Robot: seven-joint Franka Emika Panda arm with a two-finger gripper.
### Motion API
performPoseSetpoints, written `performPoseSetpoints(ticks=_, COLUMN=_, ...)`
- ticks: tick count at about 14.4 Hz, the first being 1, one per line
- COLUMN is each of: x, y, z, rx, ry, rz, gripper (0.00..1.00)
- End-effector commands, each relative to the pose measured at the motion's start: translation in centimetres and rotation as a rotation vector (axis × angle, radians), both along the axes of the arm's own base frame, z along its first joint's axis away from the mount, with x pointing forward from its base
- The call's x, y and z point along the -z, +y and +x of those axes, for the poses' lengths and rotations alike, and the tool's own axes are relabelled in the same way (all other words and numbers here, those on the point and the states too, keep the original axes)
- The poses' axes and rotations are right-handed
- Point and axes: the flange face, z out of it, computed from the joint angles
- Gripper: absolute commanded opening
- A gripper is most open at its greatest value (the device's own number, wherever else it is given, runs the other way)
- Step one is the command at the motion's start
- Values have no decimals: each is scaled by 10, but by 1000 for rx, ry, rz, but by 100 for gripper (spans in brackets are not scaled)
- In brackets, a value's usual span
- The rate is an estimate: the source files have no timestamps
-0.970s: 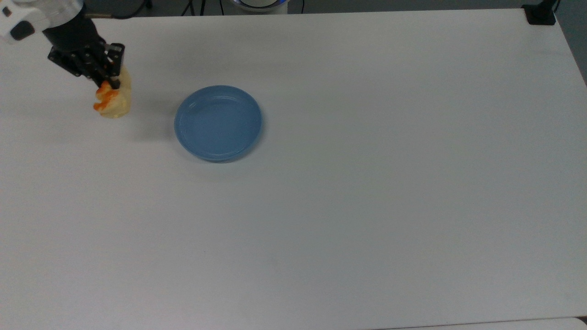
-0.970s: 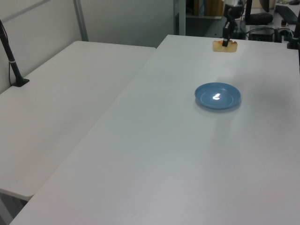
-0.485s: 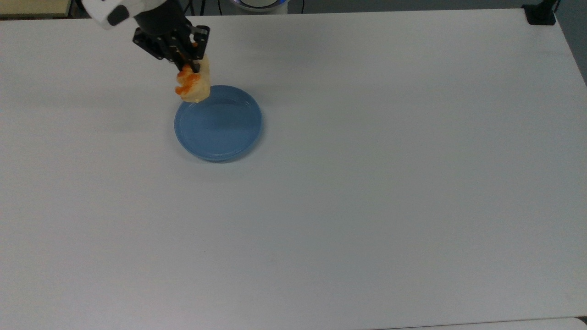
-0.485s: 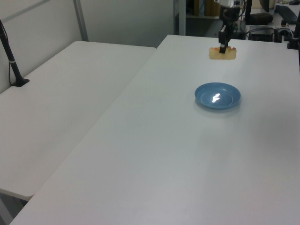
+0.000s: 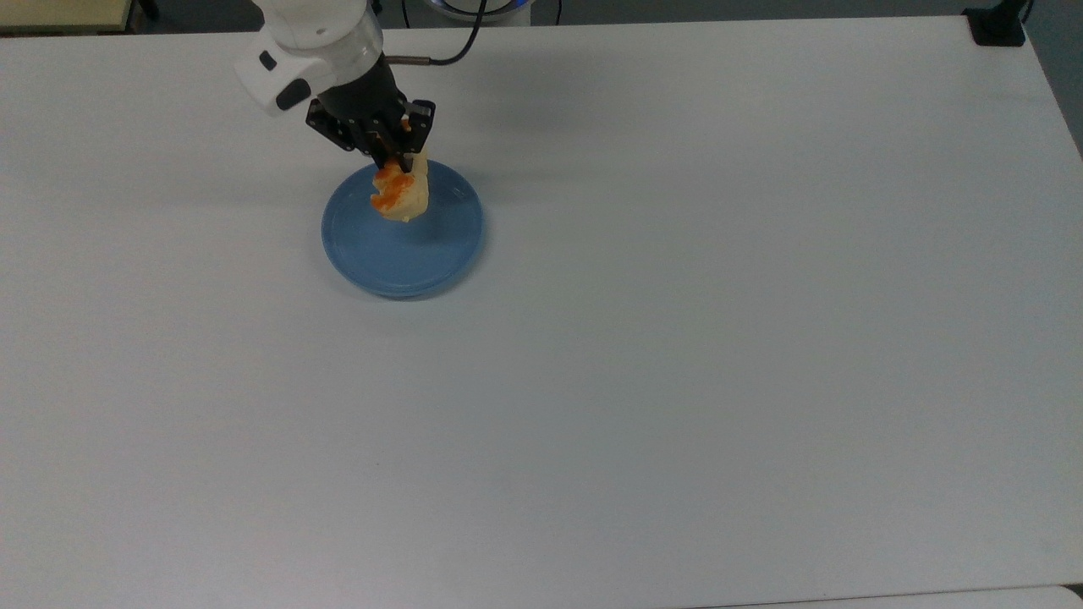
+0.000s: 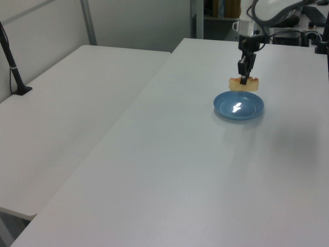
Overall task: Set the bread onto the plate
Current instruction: 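Lower the bread roll onto the blue plate and open the gripper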
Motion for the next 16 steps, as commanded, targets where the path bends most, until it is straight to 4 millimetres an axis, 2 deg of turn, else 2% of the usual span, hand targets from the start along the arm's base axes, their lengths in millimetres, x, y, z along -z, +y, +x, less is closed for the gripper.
performPoseSetpoints(ticks=1, x=26, y=11, z=12, rx=40, ry=-29, rz=-51, gripper=25)
performPoseSetpoints(ticks=2, x=37, y=19, z=19, rx=43, ry=-36, rz=-71, gripper=25)
performPoseSetpoints(ticks=6, x=60, y=20, z=27, rx=43, ry=-35, rz=-99, gripper=26)
performPoseSetpoints(ticks=7, x=65, y=20, z=27, rx=29, ry=-28, rz=-114, gripper=30)
performPoseSetpoints(ticks=9, x=68, y=20, z=27, rx=16, ry=-21, rz=-129, gripper=60)
performPoseSetpoints(ticks=10, x=66, y=19, z=27, rx=17, ry=-24, rz=-129, gripper=82)
performPoseSetpoints(ticks=11, x=66, y=19, z=27, rx=19, ry=-24, rz=-129, gripper=94)
performPoseSetpoints(ticks=12, x=65, y=15, z=28, rx=24, ry=-25, rz=-129, gripper=100)
performPoseSetpoints(ticks=14, x=60, y=11, z=27, rx=31, ry=-25, rz=-129, gripper=100)
performPoseSetpoints(ticks=16, x=42, y=4, z=25, rx=50, ry=-33, rz=-127, gripper=100)
